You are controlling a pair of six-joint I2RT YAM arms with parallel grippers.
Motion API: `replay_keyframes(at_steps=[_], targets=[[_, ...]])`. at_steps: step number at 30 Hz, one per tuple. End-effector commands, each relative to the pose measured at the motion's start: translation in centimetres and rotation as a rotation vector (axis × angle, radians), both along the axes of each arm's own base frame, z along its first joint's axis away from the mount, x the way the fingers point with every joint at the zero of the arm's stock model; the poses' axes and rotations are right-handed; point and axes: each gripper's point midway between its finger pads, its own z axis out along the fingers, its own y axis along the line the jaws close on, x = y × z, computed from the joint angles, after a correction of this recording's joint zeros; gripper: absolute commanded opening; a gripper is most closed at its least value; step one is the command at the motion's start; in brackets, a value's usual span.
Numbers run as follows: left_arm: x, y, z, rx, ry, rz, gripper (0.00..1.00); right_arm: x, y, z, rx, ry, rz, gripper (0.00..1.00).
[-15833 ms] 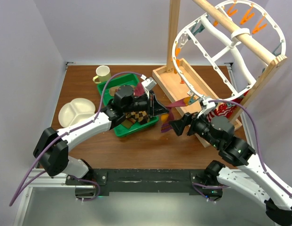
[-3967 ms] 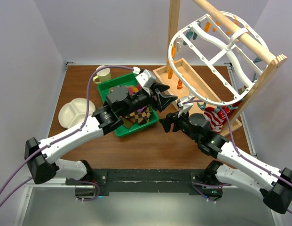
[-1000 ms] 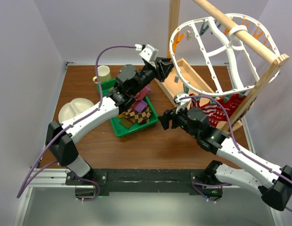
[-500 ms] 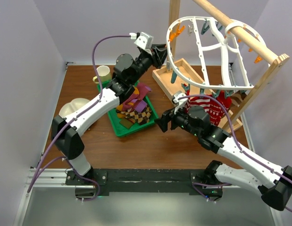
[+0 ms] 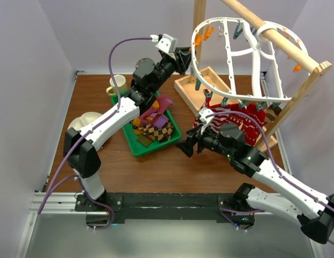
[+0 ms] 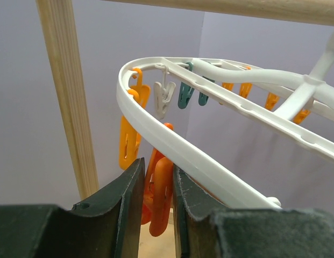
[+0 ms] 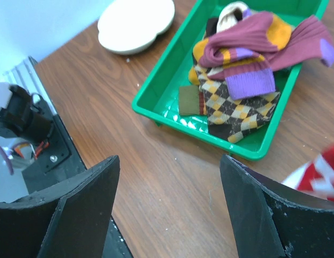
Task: Remove the socks clipped to the hanger
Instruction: Adjust the hanger on the clothesline, then remove the sock from the hanger.
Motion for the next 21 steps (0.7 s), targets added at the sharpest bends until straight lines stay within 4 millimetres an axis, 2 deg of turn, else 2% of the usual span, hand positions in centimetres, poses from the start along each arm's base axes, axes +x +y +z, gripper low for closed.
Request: replay_keyframes(at_steps=[1,3,4,7,11,14,17,19,21], targets=[[1.1,1.4,2.2,-0.033,-0.042,0.068,0.01,0.4,-2.3,3.3,0.098,-0.057,-0.132,0.79],[1.3,1.4,2.2,-0.032,-0.041,0.068,0.01,0.8,-3.4,2.9,0.121,-0.053,-0.204,0.79],[1.3,1.5,2.3,-0.034,-0.042,0.069,0.01,1.2,-4.7,3.7,0.152,-0.083,-0.271,0.79],[1.4,1.4,2.5,-0.035,-0.045,0.066,0.02,2.1,-6.8,4.1,0.196,-0.093,-0.402,0.80],[1.4,1.4,2.6,-0.035,-0.047,0.065,0.02,3.2,-8.6,4.2,0.247,-0.085,-0.539,0.78],[1.5,1.4,2.6,-0.034,-0.048,0.065,0.02,4.0,-9.1,4.4,0.287,-0.075,-0.607,0.75],[1.4,1.4,2.8,-0.037,-0.049,0.059,0.02,4.8,-8.7,4.0,0.294,-0.058,-0.631,0.74],[1.3,1.4,2.9,-0.037,-0.051,0.055,0.02,5.2,-8.3,4.8,0.325,-0.067,-0.632,0.74],[1.4,1.3,2.8,-0.040,-0.049,0.053,0.02,5.8,-7.9,4.8,0.321,-0.061,-0.646,0.73]])
